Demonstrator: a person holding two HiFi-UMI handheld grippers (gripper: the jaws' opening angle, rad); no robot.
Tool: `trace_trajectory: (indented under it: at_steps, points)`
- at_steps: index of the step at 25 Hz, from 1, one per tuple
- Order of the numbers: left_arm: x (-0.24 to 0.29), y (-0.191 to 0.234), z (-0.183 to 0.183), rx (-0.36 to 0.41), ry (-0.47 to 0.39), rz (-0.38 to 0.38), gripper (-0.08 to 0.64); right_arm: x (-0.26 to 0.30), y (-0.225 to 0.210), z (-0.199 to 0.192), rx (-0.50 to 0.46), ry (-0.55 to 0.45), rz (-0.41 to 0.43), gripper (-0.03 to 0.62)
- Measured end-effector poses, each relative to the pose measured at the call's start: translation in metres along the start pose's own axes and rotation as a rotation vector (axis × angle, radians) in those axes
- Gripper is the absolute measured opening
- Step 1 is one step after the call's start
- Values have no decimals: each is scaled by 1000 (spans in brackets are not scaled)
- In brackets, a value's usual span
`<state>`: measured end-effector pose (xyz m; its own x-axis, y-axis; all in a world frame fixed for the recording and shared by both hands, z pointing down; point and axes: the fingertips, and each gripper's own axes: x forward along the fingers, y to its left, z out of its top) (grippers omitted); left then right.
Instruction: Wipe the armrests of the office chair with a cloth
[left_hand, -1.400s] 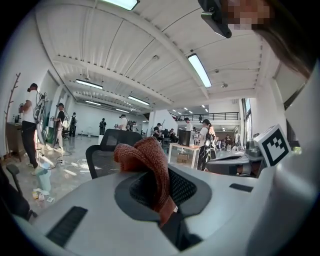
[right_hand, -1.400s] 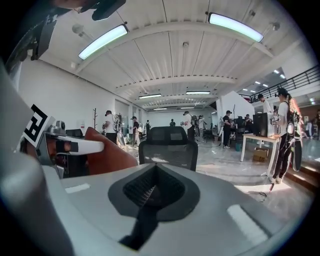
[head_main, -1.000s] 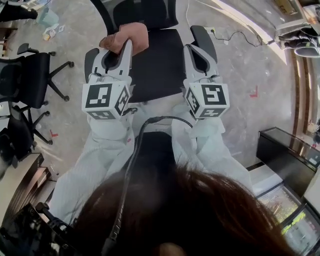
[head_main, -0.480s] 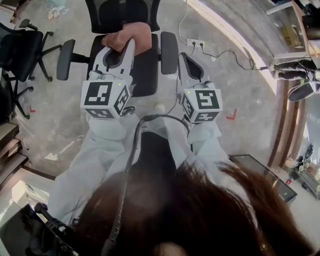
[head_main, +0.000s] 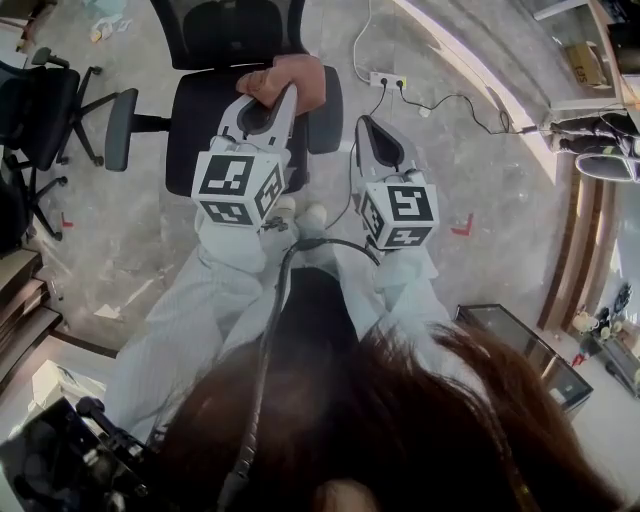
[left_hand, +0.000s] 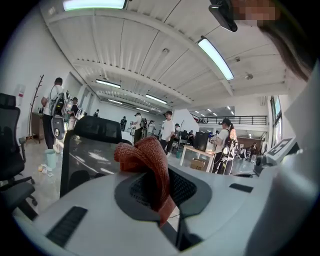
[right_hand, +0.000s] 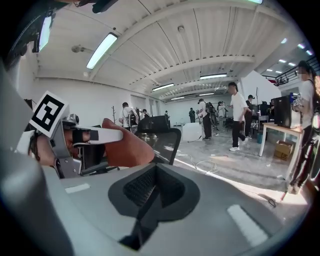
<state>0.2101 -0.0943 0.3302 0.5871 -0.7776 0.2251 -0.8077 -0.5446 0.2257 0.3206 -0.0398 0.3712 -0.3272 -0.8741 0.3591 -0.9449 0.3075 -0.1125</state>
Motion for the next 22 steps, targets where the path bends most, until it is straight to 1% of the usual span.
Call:
trace_trajectory:
  at_steps: [2,5,9,11,13,16,19,22]
  points:
    - [23,2,-16,-23,31,0,38,6,-7,-5,5,11,-10,0]
    - [59,5,-45,-49,72,-8,38,18,-17,-20,-15,39,-30,0]
    - [109,18,-94,-59,179,-8,38,40,-19,-43,-20,76,-33,0]
    - [135,22,-119,-89,225,-10,38,47,-21,-57,-11,95,-26,0]
    - [166,22,-140,-122,241,-27,38,52,-31,-74,8,121,-24,0]
    - [214,28,-160,-102,269,-38,38,61,-47,-100,39,159,-35,0]
    - [229,47,-180,-114,337,1,38,58,-48,-109,55,177,-48,0]
    - [221,59,-204,-120,418,30,38,50,-49,-108,67,178,-65,0]
